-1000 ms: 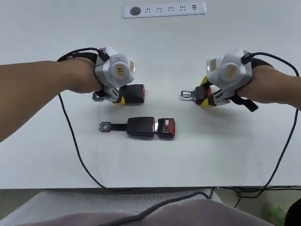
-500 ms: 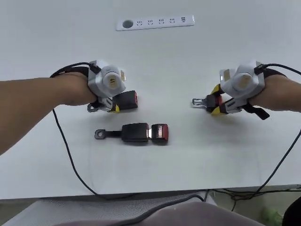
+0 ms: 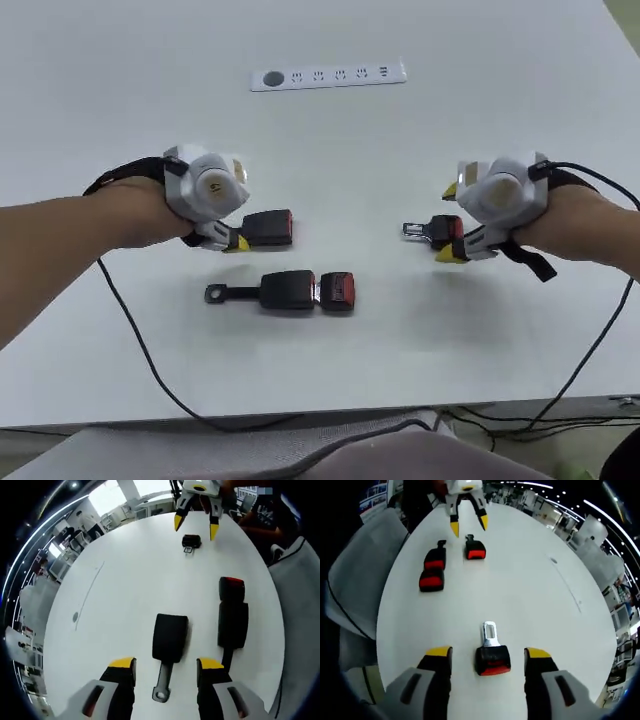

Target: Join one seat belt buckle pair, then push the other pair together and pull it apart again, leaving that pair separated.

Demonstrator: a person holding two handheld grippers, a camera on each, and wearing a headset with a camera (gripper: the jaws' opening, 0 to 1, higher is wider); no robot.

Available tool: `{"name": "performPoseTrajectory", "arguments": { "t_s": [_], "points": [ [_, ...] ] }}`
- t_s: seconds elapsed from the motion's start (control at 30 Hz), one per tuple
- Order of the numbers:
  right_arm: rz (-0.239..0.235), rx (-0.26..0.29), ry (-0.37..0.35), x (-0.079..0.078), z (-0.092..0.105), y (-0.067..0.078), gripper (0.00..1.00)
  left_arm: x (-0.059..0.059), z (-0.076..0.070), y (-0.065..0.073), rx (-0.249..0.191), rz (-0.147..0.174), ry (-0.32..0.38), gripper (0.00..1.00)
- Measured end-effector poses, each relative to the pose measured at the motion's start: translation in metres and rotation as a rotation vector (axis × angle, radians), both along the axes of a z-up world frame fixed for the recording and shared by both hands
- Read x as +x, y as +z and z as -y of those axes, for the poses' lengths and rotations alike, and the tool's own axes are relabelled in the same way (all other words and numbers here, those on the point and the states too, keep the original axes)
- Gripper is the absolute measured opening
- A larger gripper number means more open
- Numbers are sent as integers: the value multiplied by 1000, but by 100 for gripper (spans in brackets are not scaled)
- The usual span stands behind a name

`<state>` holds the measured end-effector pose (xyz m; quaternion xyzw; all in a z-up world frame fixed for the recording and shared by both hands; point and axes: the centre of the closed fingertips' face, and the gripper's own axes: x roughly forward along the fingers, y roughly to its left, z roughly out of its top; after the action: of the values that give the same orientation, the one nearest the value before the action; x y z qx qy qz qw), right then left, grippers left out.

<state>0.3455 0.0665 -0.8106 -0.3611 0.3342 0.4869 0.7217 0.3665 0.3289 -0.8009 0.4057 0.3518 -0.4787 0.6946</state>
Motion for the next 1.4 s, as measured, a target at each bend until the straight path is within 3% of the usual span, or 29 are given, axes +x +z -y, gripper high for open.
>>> {"name": "performPoseTrajectory", "arguments": {
  "t_s": [0.1,0.13,0.17,0.23,0.27,0.3,0.33,0.4,0.47,0.63,0.87,1.07,1.4],
  "points": [
    [11,76,-76,-11,1,19,65,-13,-8,21,-98,44,58,57],
    [13,127,-119,-15,-1,28,67,-18,-10,31,-161,41,123,58],
    [5,159,-146,-20,0,34,68,-25,-13,36,-193,28,165,59],
    [14,196,-196,-27,5,44,69,-36,-22,50,-225,60,190,61],
    [27,207,-203,-31,6,49,70,-45,-25,52,-226,42,190,60],
    [22,224,-208,-38,7,53,70,-52,-27,56,-251,56,206,65],
    [20,230,-217,-42,7,55,72,-56,-29,59,-261,61,213,70],
    [40,256,-240,-50,8,63,77,-69,-36,60,-275,32,280,78],
    [38,285,-263,-60,6,68,82,-79,-41,64,-292,39,308,83],
    [36,298,-288,-86,6,66,99,-96,-54,74,-325,70,371,84],
    [28,315,-358,-105,19,63,100,-119,-70,82,-391,94,468,89],
    [34,340,-416,-109,29,66,100,-129,-77,85,-410,108,519,92],
    [47,355,-422,-115,30,72,100,-135,-84,91,-457,118,609,95]
  ]
}}
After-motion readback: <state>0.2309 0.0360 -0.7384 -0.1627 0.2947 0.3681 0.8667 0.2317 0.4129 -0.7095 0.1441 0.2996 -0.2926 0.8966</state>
